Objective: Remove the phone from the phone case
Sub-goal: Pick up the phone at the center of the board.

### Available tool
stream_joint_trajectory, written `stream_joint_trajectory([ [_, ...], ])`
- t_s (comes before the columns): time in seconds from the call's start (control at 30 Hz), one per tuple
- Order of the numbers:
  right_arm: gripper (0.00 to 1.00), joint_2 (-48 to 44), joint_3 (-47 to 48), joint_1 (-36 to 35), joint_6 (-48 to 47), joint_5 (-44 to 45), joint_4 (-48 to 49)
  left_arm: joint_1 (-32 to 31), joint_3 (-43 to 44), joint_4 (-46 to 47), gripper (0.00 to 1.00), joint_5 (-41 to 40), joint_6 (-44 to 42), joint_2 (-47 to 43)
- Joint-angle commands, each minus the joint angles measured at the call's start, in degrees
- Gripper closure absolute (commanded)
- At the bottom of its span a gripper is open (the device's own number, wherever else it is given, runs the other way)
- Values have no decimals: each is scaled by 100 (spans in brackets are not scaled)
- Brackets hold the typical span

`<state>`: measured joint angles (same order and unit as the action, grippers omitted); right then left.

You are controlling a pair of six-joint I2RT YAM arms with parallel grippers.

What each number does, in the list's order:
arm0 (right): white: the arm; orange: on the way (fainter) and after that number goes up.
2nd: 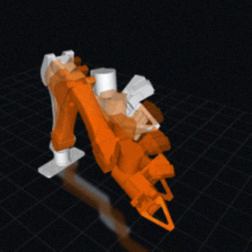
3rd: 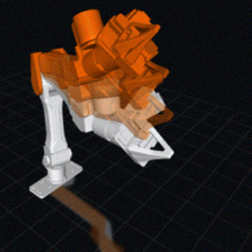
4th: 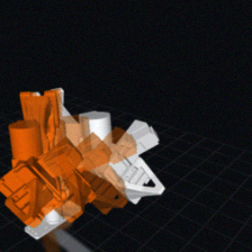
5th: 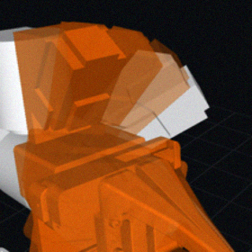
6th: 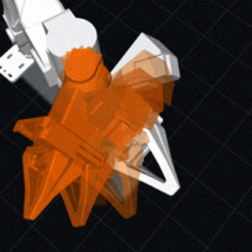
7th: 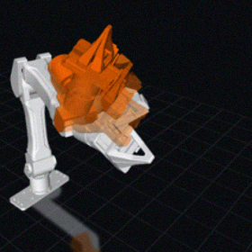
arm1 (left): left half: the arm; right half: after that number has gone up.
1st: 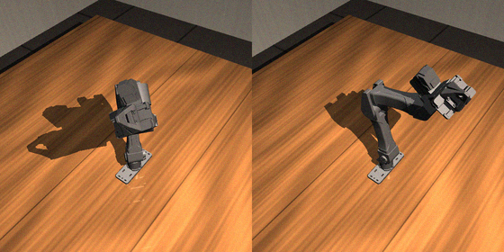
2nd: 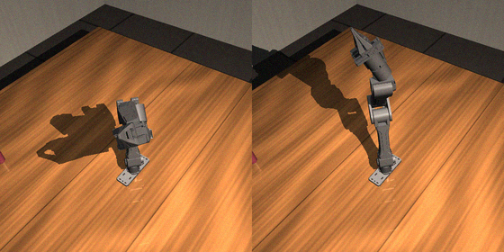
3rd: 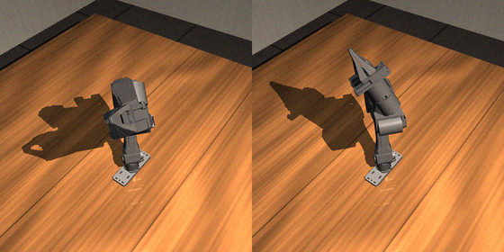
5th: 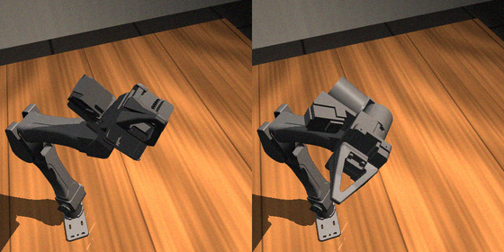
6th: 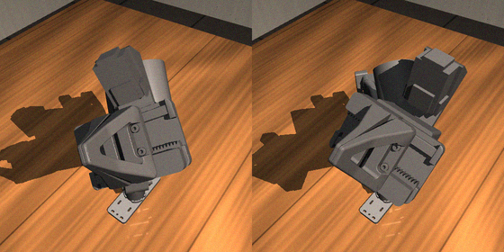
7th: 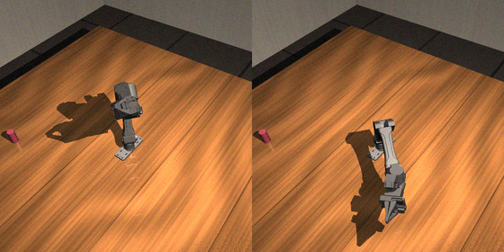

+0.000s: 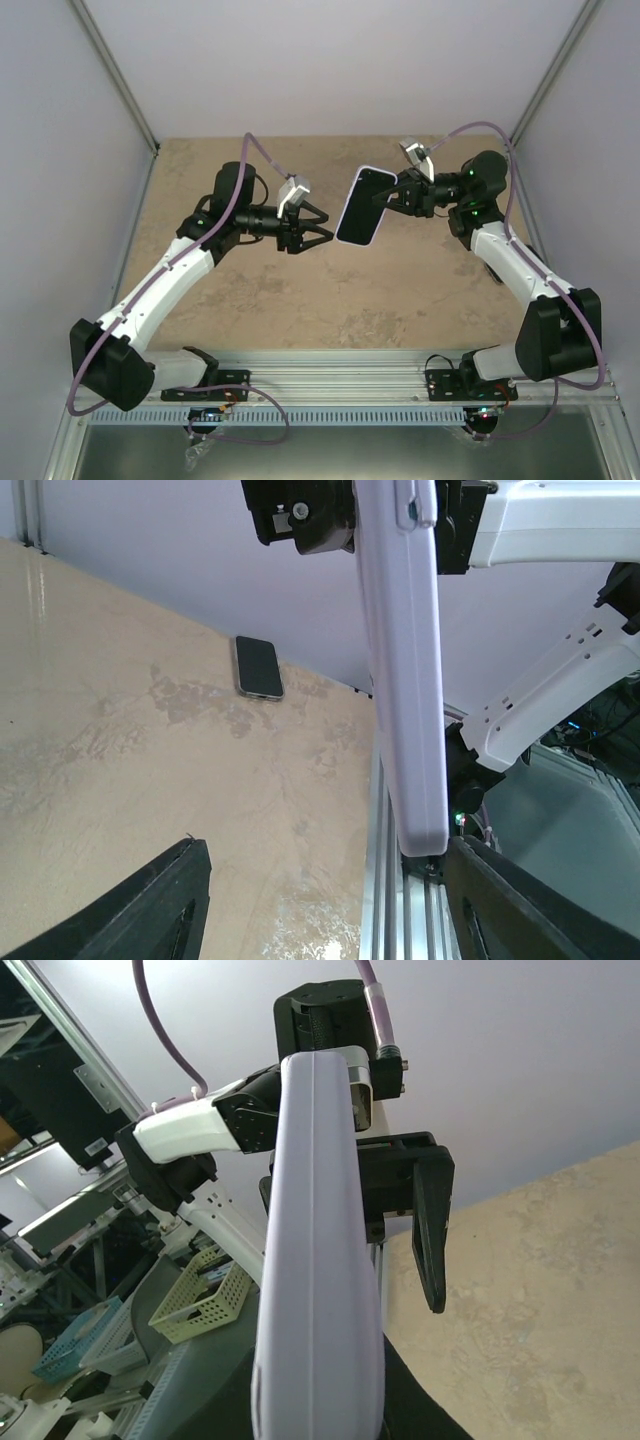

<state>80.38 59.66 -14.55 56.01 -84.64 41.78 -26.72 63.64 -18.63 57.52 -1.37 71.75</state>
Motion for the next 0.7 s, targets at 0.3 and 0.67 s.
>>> stream_joint_trajectory([
  [0.3,99,-185,90,-31,-447,167,-442,1,-287,449,34,139,291,-29],
  [0.67,99,-243,123,-31,-703,192,-773,-6,-296,518,37,180,341,21],
])
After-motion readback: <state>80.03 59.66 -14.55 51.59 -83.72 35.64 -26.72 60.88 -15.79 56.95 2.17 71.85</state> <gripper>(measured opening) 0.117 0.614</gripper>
